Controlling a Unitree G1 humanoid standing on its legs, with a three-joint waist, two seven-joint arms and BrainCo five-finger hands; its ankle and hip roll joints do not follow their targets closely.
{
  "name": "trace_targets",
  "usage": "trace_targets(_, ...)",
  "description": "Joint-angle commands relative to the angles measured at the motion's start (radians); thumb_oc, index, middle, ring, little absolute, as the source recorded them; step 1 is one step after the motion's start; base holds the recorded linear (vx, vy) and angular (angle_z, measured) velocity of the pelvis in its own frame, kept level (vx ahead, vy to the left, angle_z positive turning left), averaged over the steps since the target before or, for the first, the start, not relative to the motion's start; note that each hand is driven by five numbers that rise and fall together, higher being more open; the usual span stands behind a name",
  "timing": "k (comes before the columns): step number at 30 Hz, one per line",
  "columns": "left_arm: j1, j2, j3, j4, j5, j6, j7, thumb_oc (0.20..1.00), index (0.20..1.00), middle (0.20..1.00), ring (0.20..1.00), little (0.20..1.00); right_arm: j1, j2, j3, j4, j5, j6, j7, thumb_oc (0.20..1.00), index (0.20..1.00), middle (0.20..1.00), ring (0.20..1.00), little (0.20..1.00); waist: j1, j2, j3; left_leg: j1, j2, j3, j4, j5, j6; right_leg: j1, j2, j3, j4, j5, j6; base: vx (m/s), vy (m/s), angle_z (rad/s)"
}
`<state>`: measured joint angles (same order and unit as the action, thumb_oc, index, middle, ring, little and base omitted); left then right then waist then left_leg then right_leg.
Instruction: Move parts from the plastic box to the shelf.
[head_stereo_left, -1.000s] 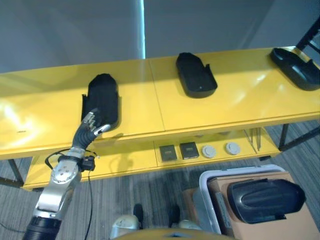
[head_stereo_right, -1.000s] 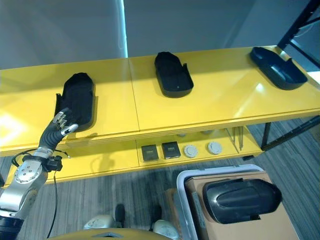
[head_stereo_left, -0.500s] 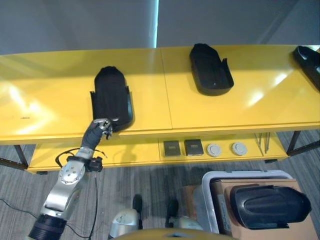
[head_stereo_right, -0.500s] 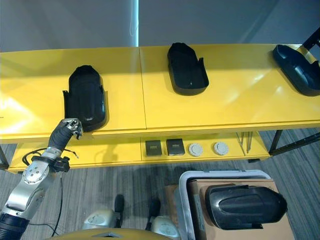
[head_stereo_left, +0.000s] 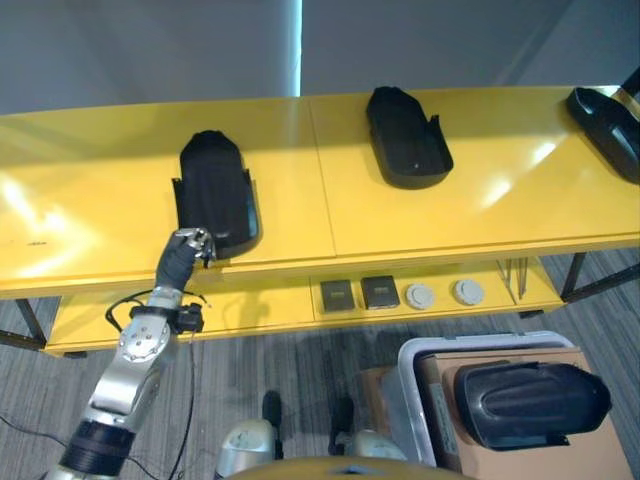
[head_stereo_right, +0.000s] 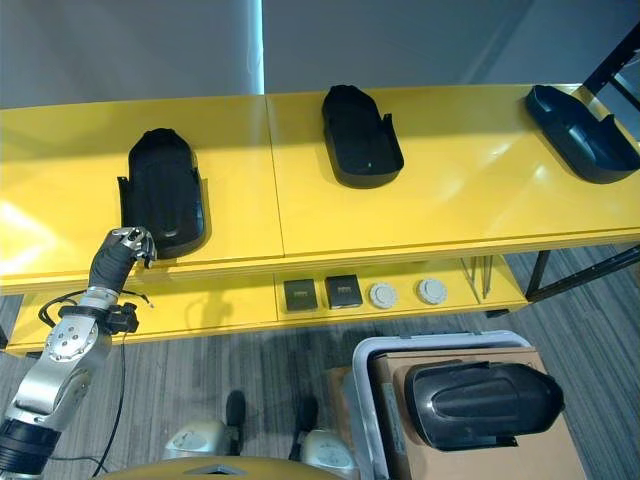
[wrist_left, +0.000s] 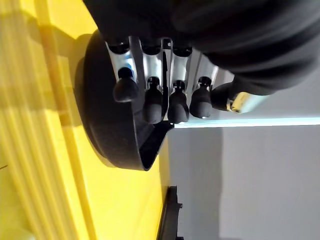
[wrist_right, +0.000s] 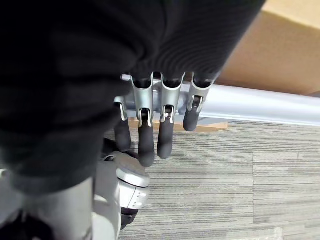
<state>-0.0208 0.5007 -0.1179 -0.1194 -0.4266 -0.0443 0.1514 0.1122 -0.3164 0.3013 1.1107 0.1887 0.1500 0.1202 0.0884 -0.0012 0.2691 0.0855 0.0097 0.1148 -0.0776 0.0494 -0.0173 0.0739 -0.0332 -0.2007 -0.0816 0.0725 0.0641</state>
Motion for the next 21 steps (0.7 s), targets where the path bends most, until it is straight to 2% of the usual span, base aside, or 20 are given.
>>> trace_targets(1,-0.103,0.011,0.015,0.065,0.056,-0.035,0.076,0.200,0.200,0.200,0.200,0.200,-0.006,-0.003,0.047,-0.016,-0.039,0.004,-0.023,1.000,1.000,1.000,1.000,1.000,-0.014,-0.005,-0.029,-0.060,0.045,-0.011,0.068,-0.048,-0.028,-0.019,-0.043,0.046,0.079,-0.061,0.096,0.03,0.034,-0.04)
trace_targets(7,-0.166,0.028,0.028,0.179,0.060,-0.086,0.117,0.200,0.200,0.200,0.200,0.200,0.002,-0.014,0.067,-0.040,-0.071,0.013,-0.020,1.000,1.000,1.000,1.000,1.000,-0.035,-0.013,-0.029,-0.062,0.054,-0.001,0.074,-0.047,-0.028,-0.028,-0.037,0.064,0.082,-0.060,0.098,0.01,0.010,-0.10)
trace_targets(21,-0.277,0.078,0.063,0.332,0.099,-0.085,0.161,0.200,0.200,0.200,0.200,0.200,0.021,-0.045,0.084,-0.062,-0.150,0.017,0.013,1.000,1.000,1.000,1.000,1.000,-0.072,-0.019,-0.044,-0.039,0.067,0.024,0.072,-0.042,-0.031,-0.020,-0.035,0.080,0.086,-0.062,0.103,0.02,0.014,-0.06)
